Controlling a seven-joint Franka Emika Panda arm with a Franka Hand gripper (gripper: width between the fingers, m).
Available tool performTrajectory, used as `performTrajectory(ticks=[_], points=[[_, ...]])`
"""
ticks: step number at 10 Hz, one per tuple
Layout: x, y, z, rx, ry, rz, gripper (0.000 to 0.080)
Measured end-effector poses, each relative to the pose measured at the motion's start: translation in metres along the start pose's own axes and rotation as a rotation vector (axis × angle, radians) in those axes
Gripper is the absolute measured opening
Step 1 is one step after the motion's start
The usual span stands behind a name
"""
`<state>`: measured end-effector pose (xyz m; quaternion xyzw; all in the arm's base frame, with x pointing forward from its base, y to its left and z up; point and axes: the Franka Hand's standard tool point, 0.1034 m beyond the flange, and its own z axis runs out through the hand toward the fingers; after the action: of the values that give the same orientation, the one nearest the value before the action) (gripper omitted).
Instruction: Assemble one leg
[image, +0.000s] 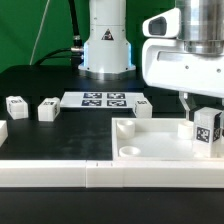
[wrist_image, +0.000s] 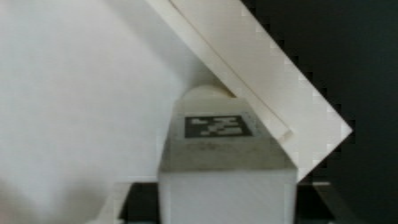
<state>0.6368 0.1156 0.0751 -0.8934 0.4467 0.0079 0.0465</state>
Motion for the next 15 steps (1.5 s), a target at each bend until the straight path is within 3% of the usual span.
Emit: performTrajectory(ticks=[4,9,10,11,12,13,15], points=[[-0.0015,0.0008,0.0002,0.015,0.006,0.464,0.0293],[-0.0024,0.0007,0.0008,0.016,-0.001,0.627,0.0293],[-0.0027,0.0005,0.0009,0.017,-0.001,0.590,0.0472],[-0.0038,0.0000,0.0011,0.016,-0.001,0.568,0.0587],[-0.0051,0.0002,0.0009,0.007,-0.003,0.457,0.0587],[-0.0065,-0.0011,-0.0003,-0.003,-0.011,0.336,0.0637],[-0.0069,-0.0029,-0.0007,0.000,-0.009,0.122,0.0646]])
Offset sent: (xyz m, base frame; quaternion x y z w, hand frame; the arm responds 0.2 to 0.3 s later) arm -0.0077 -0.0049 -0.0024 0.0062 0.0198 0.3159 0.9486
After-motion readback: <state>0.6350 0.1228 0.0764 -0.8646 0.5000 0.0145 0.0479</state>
